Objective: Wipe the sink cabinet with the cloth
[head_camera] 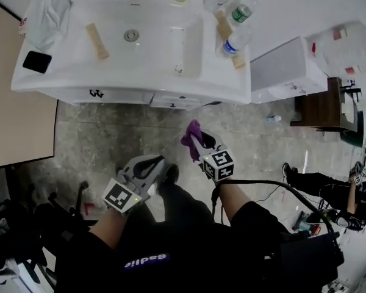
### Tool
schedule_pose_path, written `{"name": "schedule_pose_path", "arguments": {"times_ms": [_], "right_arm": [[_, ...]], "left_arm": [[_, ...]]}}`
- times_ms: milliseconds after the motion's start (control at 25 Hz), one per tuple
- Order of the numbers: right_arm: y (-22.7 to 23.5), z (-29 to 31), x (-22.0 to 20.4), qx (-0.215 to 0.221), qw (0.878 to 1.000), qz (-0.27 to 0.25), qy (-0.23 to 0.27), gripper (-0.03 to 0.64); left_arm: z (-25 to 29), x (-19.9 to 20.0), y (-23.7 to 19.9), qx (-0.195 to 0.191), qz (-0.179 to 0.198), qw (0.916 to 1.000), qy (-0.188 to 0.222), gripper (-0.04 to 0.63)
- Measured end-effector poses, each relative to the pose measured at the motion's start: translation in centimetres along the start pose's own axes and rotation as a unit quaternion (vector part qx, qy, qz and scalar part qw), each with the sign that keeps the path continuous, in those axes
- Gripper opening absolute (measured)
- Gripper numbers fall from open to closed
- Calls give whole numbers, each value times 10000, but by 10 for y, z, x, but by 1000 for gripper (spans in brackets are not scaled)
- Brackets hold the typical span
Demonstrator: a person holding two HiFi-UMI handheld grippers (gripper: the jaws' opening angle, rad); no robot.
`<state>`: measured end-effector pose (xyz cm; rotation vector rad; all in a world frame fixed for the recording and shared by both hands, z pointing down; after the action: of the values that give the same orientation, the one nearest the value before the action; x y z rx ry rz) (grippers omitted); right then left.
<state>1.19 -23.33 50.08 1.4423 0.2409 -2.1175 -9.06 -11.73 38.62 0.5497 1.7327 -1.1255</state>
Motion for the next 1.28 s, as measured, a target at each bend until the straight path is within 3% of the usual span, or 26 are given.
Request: {"name": "schedule_pose_path", "arguments": {"times_ms": [160,400,680,840,1000,1120,1280], "right_arm": [[-26,-53,53,329,9993,167,1,72],[-67,-107,108,988,9949,-140,172,72],[-140,-143,150,1164,9908,-266,633,72],[-192,-163,168,898,9914,-153,936,72],[-240,-184,178,834,9902,-109,1113,72],[-264,-196,184,848,9885,-79,1248,72],[-275,-224,201,791,9827,-185,1666,72]], "left_arm": [[-7,61,49,261,67,9996,15,-9],[-18,132,111,530,145,9969,562,-9],[-23,181,165,-445,812,9947,453,-9],[-47,202,183,-974,813,9906,507,-9],[-77,198,197,-1370,709,9870,456,-9],[-93,190,202,-1549,521,9858,384,-9],[-101,184,218,-1769,652,9818,209,-9]]}}
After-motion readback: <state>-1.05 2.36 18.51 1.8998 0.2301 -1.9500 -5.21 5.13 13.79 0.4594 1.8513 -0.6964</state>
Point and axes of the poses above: the fingertips, and each gripper's own axes: z forward along the fingers, y to its right, x out of its top, the point moved 1 cm from there along -z, backward along the fingers, and after that the axes turned 14 degrees about y, right-handed, at the moved point
